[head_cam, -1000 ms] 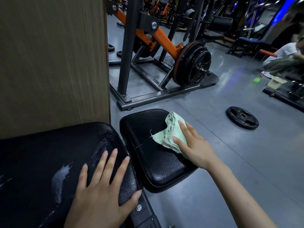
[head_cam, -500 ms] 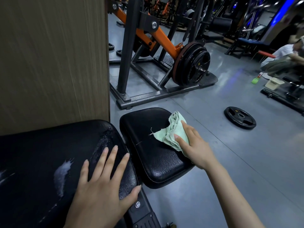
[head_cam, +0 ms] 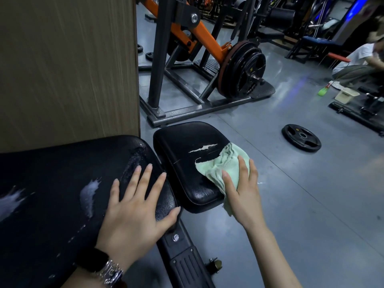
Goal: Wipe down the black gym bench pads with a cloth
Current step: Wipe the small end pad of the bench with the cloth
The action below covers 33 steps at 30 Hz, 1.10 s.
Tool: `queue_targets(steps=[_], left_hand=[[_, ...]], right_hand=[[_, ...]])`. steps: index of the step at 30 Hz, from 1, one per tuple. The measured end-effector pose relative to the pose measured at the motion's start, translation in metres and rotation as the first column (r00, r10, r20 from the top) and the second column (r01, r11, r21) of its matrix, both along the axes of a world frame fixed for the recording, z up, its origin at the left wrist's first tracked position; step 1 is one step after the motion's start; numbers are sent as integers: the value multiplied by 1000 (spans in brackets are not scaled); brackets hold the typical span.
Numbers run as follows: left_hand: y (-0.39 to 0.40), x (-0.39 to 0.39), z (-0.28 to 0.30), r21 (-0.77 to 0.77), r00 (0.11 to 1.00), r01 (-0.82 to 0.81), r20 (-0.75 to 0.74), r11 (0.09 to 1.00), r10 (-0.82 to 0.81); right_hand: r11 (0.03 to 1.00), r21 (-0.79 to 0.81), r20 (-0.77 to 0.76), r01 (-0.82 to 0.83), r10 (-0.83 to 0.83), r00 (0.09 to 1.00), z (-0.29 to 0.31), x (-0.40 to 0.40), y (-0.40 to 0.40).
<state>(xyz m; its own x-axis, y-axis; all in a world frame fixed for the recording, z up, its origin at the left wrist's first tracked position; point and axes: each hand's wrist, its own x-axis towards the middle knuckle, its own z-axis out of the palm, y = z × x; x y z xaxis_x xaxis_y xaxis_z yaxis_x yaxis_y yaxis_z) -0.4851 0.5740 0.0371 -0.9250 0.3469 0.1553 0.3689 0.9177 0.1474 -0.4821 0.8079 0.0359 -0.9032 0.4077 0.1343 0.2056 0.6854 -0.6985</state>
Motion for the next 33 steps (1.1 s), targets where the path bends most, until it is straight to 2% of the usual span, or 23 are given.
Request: queue_targets(steps=[4,8,14,18,21,27,29,33], left_hand=[[0,-1,1,-41,1000,-5,8,999,5],[1,1,7,0,997,-20,78,1000,20],[2,4,14,-22,993,-50,103,998,52],[2,5,15,-33,992,-44,119,998,48],[2,5,14,-28,992,-35,122,999,38],[2,5,12,6,995,-39,96,999,38],[2,6,12,21,995,-39,91,999,37],[1,6,13,47,995,-39,90,998,34]], right_hand=[[999,4,38,47,-47,998,8,-17,7],[997,-48,31,57,-56,998,12,-29,14],[988,-95,-18,124,-126,992,2,-16,-8],[990,-87,-128,112,-122,984,-9,7,-37],[990,-5,-126,142,-142,982,-20,20,-57],[937,314,-114,151,-121,986,-33,29,-84],[912,395,-119,109,-67,991,-30,27,-75],[844,532,-129,-71,164,978,-19,18,-47]])
